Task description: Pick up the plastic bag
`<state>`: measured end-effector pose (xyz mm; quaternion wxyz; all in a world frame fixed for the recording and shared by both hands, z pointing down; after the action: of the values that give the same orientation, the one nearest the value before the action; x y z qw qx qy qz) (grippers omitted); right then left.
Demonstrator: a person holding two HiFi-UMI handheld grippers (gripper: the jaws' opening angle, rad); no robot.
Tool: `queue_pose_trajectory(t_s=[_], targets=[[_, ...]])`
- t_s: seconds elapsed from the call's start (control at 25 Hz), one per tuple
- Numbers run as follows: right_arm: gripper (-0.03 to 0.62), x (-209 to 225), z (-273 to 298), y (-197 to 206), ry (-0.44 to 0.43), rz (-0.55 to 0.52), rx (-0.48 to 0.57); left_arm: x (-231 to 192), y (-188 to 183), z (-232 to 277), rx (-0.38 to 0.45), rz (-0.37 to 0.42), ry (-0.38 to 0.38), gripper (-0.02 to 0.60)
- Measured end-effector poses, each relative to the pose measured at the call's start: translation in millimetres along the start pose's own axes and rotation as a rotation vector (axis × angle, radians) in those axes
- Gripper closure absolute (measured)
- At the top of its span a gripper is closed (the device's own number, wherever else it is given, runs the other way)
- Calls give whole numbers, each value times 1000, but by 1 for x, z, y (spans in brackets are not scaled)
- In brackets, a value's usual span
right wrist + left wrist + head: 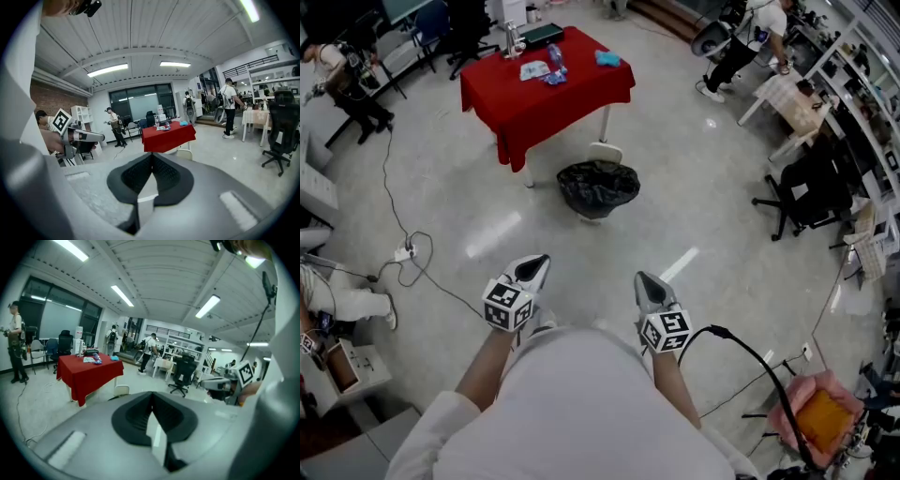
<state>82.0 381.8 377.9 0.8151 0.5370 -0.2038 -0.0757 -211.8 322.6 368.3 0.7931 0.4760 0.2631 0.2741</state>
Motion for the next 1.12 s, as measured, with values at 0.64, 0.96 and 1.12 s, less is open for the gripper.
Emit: queue_pose_trajectory(t_s=[0.64,0.96,1.12], targets=[[592,26,-22,6,-69,-33,-16,34,2,10,13,-14,-51,578],[592,50,-37,7,-119,-77,-16,54,8,17,17,-34,-110,578],[592,65,-44,11,-136,-80,-28,66,13,23,8,-33,-134,577]])
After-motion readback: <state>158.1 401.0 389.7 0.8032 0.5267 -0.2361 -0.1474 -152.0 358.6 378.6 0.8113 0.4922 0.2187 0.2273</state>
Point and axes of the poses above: the fingertips, and each gripper's own axes: z forward along the fingers, x to its right, y out of its underside, the point moved 7 cm from there along -z, backward along the fingers, and after that the axes turned 4 degrees about z, right-handed, at the moved point
